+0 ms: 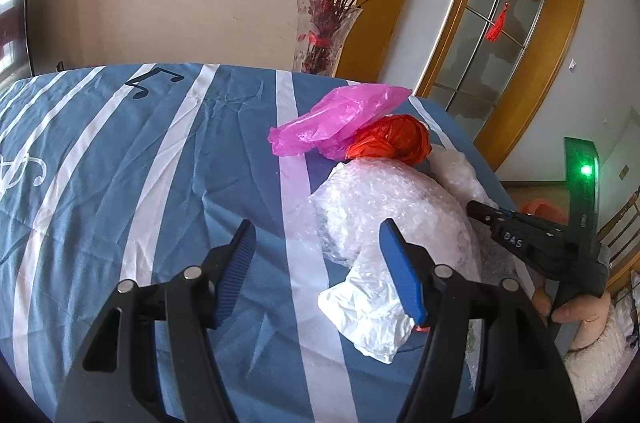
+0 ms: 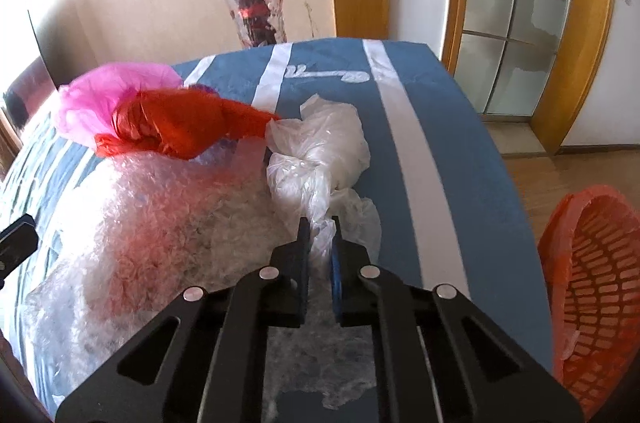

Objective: Collect trash
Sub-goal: 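Return both tools to the table and grasp the clear bag with the right tool, then grasp the pink bag with the left tool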

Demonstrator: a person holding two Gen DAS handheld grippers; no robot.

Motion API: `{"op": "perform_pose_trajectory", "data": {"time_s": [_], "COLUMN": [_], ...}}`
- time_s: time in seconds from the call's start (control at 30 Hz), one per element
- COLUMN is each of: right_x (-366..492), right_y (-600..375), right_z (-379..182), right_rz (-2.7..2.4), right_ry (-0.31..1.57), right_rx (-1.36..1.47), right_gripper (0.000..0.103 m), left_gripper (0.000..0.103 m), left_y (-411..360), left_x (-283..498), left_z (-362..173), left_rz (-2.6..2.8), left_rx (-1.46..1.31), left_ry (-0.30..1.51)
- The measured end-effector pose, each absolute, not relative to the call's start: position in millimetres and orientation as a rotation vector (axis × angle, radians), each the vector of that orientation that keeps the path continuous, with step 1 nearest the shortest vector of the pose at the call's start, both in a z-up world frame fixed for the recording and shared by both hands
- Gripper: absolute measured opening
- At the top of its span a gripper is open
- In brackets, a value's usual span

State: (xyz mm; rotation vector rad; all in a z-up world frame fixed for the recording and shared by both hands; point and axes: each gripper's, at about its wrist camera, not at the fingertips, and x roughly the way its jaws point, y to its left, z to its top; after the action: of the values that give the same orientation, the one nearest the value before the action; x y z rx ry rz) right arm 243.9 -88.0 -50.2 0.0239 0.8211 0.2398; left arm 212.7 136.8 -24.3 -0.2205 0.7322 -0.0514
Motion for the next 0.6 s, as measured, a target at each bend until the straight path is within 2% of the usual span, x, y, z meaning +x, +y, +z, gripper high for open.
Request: {"op": "perform_pose_trajectory", "data": {"time_s": [0.27, 0.6], "right_x": [222, 215], "right_y": [-115, -136], "right_z": [-24, -24], "right_rz": [0.238, 0.225], "right_ry": [0.739, 0.744], "right_rx": [0.077, 0.111], "right_gripper": [0.009, 0.009], "left_gripper": [0.064, 0.064], "left_y": [132, 105], "left_x": [226, 276], "left_z": [-6, 16], "left_rz": [-0.040, -0.034], "left_rx": [-0.201, -0.108], "left_ry": [0.691, 0.664]}}
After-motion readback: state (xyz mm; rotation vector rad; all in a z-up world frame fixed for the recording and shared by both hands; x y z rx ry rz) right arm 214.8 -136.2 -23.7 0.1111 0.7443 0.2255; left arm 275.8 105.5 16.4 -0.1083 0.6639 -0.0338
